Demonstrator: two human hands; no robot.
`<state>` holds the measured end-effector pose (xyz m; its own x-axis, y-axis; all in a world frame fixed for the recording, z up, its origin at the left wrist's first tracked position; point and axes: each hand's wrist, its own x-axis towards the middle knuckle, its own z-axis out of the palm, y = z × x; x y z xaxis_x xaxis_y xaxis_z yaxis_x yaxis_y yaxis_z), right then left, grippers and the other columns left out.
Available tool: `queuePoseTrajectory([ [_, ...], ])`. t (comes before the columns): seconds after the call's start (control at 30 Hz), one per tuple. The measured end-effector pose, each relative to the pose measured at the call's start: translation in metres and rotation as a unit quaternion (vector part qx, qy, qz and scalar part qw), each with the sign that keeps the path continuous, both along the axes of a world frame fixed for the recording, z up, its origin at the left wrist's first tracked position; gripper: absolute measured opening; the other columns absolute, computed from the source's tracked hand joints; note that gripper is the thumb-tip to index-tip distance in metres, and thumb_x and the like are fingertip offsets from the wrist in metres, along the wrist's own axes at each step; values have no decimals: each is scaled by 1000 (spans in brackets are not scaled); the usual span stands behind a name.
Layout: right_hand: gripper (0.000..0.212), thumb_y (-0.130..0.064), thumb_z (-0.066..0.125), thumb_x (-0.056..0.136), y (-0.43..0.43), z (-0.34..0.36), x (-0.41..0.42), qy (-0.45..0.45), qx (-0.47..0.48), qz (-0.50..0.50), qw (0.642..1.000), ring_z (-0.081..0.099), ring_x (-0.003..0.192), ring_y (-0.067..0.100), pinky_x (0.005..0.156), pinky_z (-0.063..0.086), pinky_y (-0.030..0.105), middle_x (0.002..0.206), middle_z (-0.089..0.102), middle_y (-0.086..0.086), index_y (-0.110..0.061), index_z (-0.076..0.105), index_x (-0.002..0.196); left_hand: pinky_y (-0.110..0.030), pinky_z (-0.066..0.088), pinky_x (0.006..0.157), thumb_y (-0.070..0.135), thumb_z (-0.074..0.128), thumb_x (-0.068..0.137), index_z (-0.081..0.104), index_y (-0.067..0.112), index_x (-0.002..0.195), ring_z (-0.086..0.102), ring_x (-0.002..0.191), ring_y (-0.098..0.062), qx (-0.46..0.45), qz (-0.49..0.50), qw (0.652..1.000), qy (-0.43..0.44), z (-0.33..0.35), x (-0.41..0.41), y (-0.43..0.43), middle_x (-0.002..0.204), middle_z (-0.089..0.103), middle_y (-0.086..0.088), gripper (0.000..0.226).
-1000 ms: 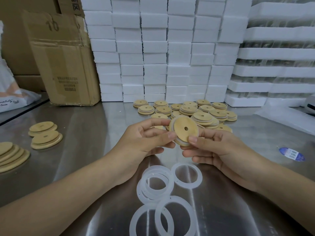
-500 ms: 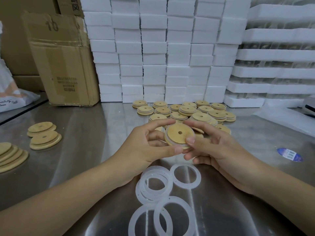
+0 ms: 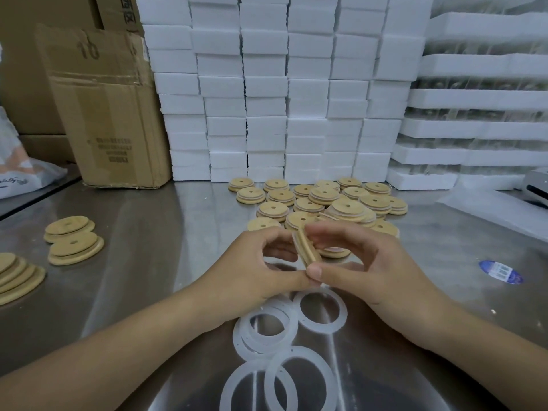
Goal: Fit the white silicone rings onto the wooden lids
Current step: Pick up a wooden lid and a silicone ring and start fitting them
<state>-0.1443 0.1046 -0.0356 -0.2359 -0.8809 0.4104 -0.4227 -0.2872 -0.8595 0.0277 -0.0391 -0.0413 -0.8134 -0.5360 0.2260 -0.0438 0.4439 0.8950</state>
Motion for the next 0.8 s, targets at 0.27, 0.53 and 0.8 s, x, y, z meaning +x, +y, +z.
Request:
queuePoseTrajectory([
  [0.27,34,-25,74,96,-1,-4,3,55,-17,-16,998,66,125,10,93,60,29,129,72,-14,-35,73,129,-40,57,105,16,93,83,70,26,130,75,115,-17,50,-2,998,46,0,1,-2,121,79,2,53],
  [0.53,32,-15,75,97,-3,-7,3,44,60,-23,997,71,106,9,96,58,31,109,74,-8,-36,73,121,-21,55,81,54,91,71,68,38,120,72,106,-2,-98,173,971,132,6,-9,-32,115,75,21,57],
  [0.8,25,-16,76,95,-6,-8,3,67,80,-37,994,71,107,10,97,57,34,107,75,-9,-34,77,113,-40,47,108,62,72,89,51,39,151,51,137,-15,-257,255,930,-66,-9,-14,-56,146,54,13,70],
])
